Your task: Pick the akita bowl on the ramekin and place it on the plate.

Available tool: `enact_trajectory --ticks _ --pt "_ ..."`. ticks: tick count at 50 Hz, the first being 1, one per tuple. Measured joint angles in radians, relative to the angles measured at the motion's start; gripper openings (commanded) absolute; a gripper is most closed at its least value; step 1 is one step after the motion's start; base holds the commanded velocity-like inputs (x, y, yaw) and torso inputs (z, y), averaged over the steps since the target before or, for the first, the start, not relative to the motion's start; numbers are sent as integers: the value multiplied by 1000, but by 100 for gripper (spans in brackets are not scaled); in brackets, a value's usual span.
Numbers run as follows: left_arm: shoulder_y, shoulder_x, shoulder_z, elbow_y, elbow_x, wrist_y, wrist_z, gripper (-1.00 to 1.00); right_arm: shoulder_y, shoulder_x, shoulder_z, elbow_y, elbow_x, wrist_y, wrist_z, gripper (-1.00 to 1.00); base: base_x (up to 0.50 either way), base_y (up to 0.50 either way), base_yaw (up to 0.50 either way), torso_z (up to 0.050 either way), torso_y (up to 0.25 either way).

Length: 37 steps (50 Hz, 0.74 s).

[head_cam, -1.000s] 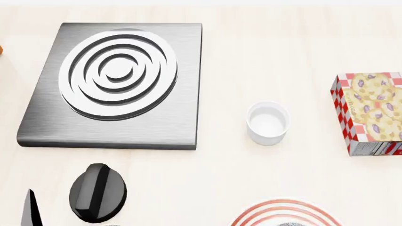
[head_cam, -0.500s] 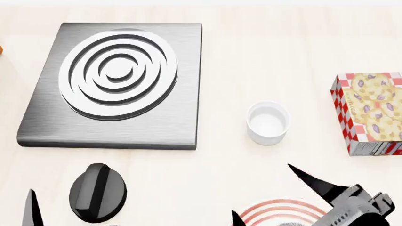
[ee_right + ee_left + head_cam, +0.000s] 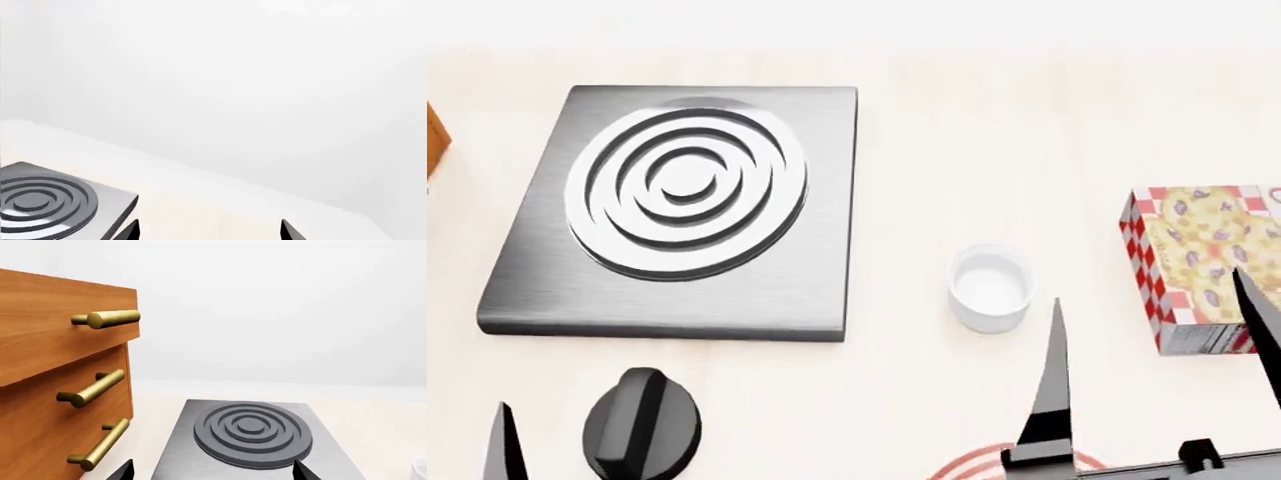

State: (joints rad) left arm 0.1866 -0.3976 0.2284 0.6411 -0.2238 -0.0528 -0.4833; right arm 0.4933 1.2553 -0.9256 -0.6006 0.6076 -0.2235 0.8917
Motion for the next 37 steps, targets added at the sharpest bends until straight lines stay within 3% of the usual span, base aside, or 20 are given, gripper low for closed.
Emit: enact_trajectory --ticks 37 --pt "-15 -6 23 -26 3 25 12 100 -124 -83 15 95 -196 -179 209 100 0 0 0 0 250"
